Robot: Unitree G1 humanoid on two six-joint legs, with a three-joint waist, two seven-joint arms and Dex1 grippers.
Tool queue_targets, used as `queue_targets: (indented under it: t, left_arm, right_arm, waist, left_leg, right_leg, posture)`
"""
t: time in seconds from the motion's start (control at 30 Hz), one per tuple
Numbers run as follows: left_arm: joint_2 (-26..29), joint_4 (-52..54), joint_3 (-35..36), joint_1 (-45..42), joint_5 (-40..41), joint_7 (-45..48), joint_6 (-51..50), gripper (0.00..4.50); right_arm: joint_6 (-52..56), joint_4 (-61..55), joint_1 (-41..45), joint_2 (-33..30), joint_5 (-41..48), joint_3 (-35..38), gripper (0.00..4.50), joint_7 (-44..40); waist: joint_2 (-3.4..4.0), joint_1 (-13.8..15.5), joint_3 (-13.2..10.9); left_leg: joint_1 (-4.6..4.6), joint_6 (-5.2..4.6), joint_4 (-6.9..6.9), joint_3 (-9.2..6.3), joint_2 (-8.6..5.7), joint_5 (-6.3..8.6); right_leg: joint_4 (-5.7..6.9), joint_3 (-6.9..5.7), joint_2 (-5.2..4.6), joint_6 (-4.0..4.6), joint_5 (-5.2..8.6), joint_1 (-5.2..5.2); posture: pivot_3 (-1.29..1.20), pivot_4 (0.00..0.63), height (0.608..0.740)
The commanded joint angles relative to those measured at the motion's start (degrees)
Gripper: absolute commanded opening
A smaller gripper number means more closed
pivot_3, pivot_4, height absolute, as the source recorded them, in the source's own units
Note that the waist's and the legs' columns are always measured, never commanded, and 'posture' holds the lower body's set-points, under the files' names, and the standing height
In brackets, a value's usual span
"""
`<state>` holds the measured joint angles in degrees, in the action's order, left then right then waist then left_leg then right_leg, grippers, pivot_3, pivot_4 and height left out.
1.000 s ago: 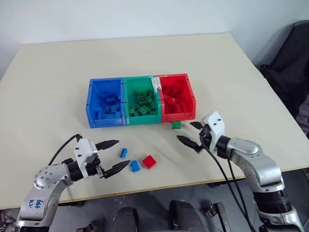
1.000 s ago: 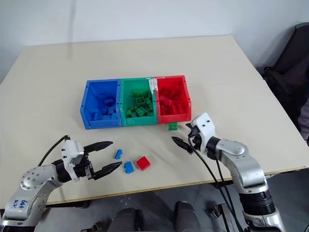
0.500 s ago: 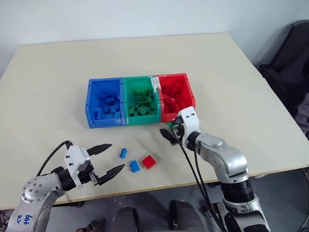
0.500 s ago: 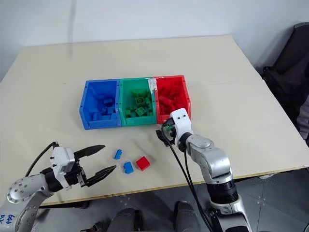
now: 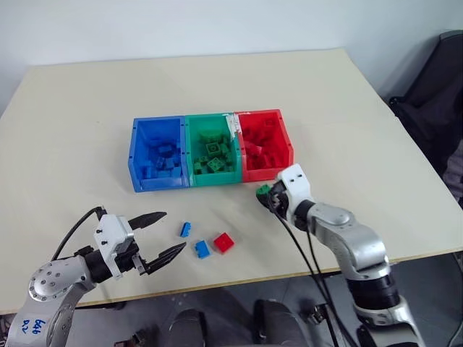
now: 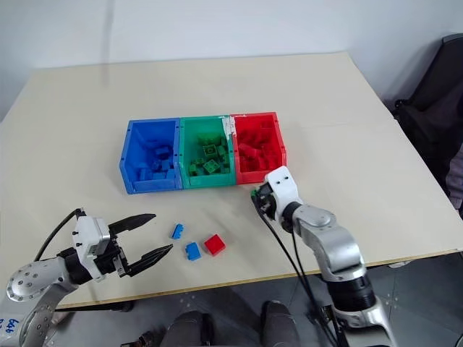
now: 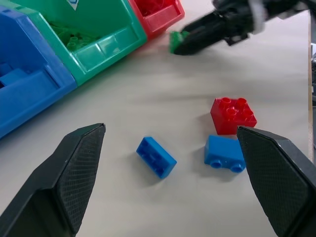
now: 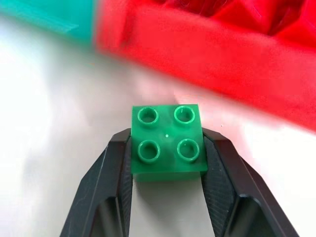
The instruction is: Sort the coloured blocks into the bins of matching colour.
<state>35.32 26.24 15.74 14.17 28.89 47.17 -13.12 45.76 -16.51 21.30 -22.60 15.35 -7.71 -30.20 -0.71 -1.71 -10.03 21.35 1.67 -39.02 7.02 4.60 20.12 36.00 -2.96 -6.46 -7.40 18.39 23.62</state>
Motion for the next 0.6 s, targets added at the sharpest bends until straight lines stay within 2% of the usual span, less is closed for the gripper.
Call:
queue_targets:
  t: [0.03, 0.1, 0.2, 0.33, 0.47, 0.6]
  left_arm:
    - [-1.0, 1.13, 1.9, 0.27, 1.56, -0.63, 1.09, 4.5]
    - [-1.44, 1.34, 2.53, 1.0, 1.5, -0.98, 1.42, 4.5]
    - [-3.17, 1.79, 5.06, 4.54, 1.72, -2.04, 2.43, 4.5]
    - [-5.1, 1.9, 8.13, 9.9, 1.21, -2.45, 4.18, 4.5]
    - [-6.24, 2.91, 9.82, 13.09, 1.08, -3.18, 5.15, 4.5]
    - [-6.66, 4.01, 10.19, 14.3, 1.19, -3.84, 5.48, 4.5]
  right_arm:
    - [-7.43, -0.91, 4.29, -1.04, 4.11, -0.61, 1.48, -9.97]
    - [-8.64, 0.9, 7.14, 0.05, 5.17, -0.88, 1.48, -11.96]
    - [-10.82, 7.45, 16.81, 5.81, 4.67, -3.24, 1.48, -12.5]
    - [-15.59, 18.61, 25.71, 12.25, 0.37, -7.57, 1.48, -12.09]
    - [-24.8, 32.52, 31.84, 15.96, -3.93, -8.18, 1.48, -11.39]
    - [-29.41, 40.68, 35.48, 17.17, -4.87, -6.82, 2.84, -12.36]
  waist:
    - [0.01, -0.54, -0.01]
    - [0.01, -0.95, -0.01]
    - [0.01, -1.64, -0.01]
    - [0.01, -1.86, -0.01]
    - [-0.03, -1.2, 0.01]
    - [-0.03, -1.39, 0.01]
  left_leg:
    - [-0.02, 0.01, 0.0, 0.02, 0.02, 0.0]
    - [-0.07, 0.02, 0.01, -0.03, 0.05, 0.0]
    - [-0.1, 0.09, 0.0, -0.07, 0.09, -0.04]
    - [-0.08, 0.1, 0.0, -0.09, 0.1, -0.05]
    - [0.0, 0.05, -0.04, -0.09, -0.01, -0.01]
    - [0.02, -0.05, -0.09, -0.03, -0.11, 0.04]
  right_leg:
    - [0.0, 0.01, 0.02, 0.0, 0.0, 0.01]
    - [0.01, 0.03, 0.09, 0.0, 0.0, 0.02]
    - [0.08, 0.04, 0.11, 0.02, 0.01, 0.03]
    - [0.43, 0.03, 0.09, 0.08, 0.04, 0.09]
    - [0.45, -0.05, -0.05, 0.1, 0.05, 0.08]
    - [0.42, -0.06, -0.15, 0.07, 0.02, 0.06]
  posture:
    - [0.0, 0.15, 0.74]
    - [0.0, 0.15, 0.74]
    - [0.0, 0.15, 0.74]
    - [0.0, 0.15, 0.74]
    - [0.0, 0.15, 0.74]
    - [0.0, 0.15, 0.74]
